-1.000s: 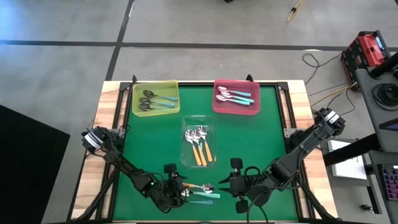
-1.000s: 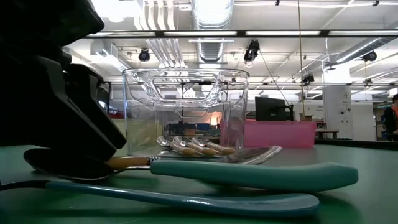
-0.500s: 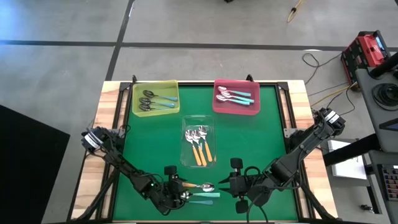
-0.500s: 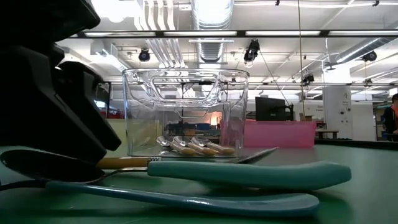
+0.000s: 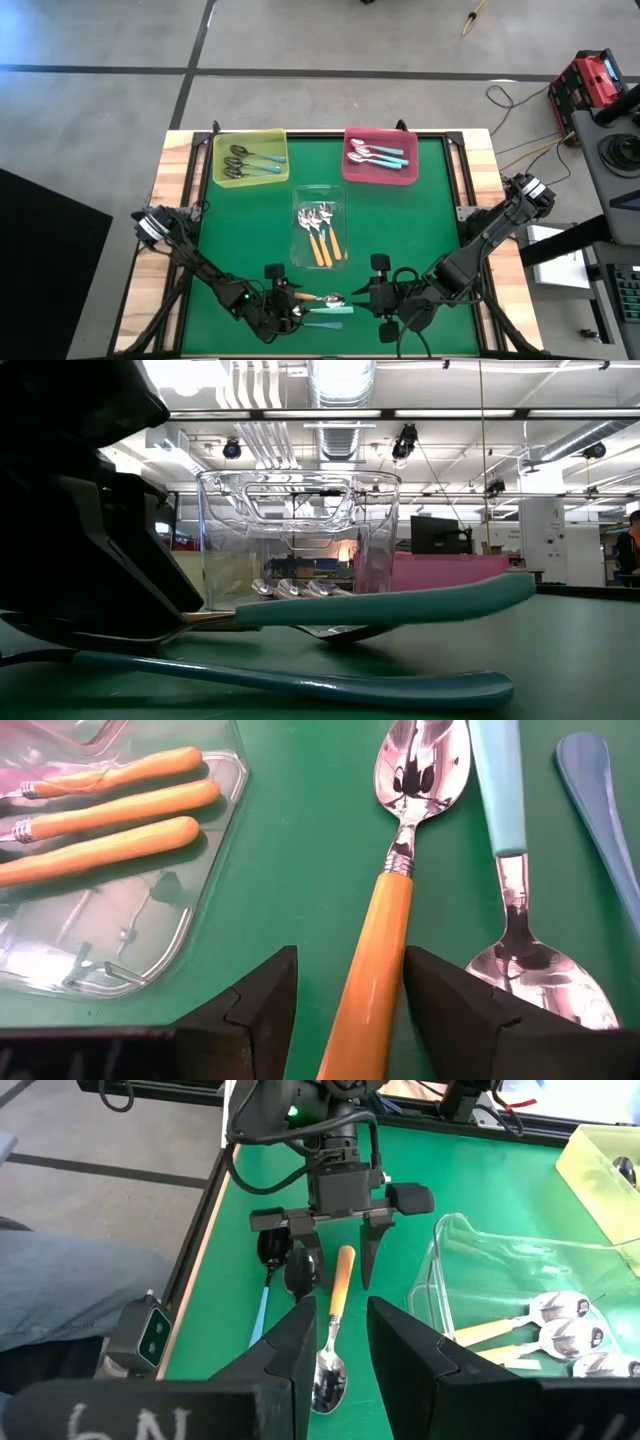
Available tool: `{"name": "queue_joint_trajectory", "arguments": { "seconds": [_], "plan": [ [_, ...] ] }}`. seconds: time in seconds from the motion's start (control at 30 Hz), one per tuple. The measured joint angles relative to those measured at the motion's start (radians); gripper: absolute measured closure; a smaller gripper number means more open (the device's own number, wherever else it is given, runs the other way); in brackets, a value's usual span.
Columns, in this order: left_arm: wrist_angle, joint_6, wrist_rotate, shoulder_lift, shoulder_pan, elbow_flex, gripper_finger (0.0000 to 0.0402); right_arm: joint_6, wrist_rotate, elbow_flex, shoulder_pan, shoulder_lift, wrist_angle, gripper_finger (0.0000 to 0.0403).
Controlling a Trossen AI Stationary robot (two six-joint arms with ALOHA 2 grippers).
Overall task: Sort silverware by color (type)
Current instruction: Put the yellow spoon into the transparent bin
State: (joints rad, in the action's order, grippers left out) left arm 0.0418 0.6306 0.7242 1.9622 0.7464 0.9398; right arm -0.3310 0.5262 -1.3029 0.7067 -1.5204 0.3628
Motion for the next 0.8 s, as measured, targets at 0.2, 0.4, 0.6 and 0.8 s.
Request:
{"name": "queue_joint_trajectory", "arguments": {
  "seconds": [0.2, 0.4, 0.6, 0.8],
  "plan": [
    [0.001, -0.001, -0.001, 0.004, 0.001, 0.000, 0.0244, 0.000, 0.000, 0.000, 0.000, 0.000, 0.000, 0.0319],
    [0.002, -0.002, -0.011, 0.004, 0.000, 0.001, 0.0290, 0.000, 0.000, 0.000, 0.000, 0.000, 0.000, 0.0319],
    [-0.013, -0.008, -0.006, 0.005, -0.001, 0.011, 0.0345, 0.000, 0.000, 0.000, 0.000, 0.000, 0.000, 0.0319],
    [-0.019, -0.008, 0.002, 0.005, 0.000, 0.029, 0.0373, 0.000, 0.000, 0.000, 0.000, 0.000, 0.000, 0.0319]
  ]
}}
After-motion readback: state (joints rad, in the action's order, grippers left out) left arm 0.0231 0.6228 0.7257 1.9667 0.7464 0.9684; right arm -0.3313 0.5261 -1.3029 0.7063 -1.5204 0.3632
